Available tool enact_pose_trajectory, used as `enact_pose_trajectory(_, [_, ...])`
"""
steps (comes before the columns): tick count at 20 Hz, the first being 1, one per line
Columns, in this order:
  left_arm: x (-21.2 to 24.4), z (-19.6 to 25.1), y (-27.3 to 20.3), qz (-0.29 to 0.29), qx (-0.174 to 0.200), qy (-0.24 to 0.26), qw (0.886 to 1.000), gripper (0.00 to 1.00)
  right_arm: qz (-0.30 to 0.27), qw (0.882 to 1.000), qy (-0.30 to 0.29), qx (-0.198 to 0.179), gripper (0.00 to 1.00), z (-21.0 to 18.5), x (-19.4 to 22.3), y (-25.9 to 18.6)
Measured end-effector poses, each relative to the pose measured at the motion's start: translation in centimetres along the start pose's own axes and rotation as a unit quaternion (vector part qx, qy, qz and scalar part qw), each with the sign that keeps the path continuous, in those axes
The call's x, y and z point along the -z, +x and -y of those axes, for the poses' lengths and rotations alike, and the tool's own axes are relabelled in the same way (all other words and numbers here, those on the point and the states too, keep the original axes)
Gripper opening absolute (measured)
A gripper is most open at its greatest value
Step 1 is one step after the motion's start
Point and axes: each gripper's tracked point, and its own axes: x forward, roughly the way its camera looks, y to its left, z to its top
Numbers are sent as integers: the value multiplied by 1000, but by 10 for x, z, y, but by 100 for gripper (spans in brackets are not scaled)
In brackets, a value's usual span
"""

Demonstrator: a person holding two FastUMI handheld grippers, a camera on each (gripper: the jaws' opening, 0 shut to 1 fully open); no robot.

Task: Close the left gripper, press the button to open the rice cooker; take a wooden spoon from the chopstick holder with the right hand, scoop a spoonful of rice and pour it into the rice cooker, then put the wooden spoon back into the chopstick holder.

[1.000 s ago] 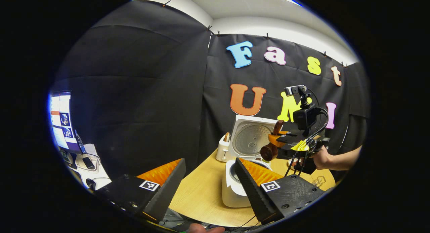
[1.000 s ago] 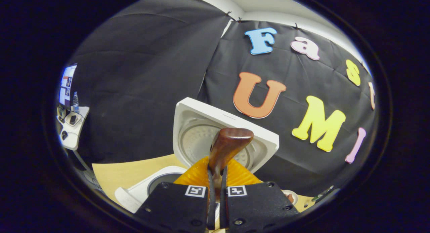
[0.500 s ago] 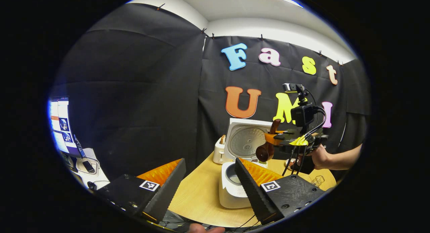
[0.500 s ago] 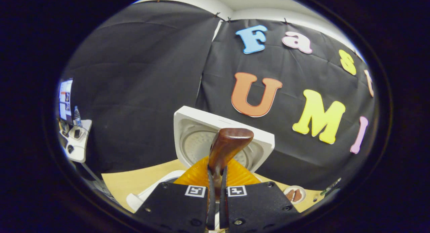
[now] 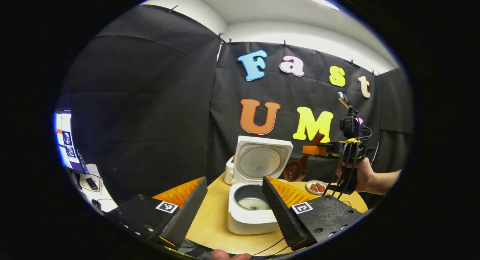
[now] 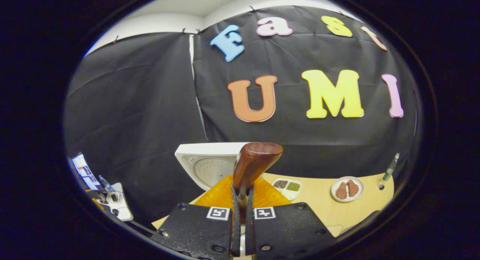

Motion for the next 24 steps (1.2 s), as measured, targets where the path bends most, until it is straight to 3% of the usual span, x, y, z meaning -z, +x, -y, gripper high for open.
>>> enact_pose_trajectory(5, [-2, 52, 5, 0, 28, 13, 1000, 94, 19, 997, 62, 30, 10, 79, -15, -65])
enact_pose_trajectory(13, [3, 140, 22, -2, 79, 28, 996, 94, 32, 982, 112, 148, 13, 238, 18, -165])
enact_pose_trajectory(20, [5, 170, 28, -16, 72, 23, 997, 94, 0, 961, 152, 231, 10, 337, 85, -194])
enact_pose_trajectory(24, [10, 182, 31, -24, 60, 24, 998, 94, -31, 952, 176, 250, 10, 370, 130, -191])
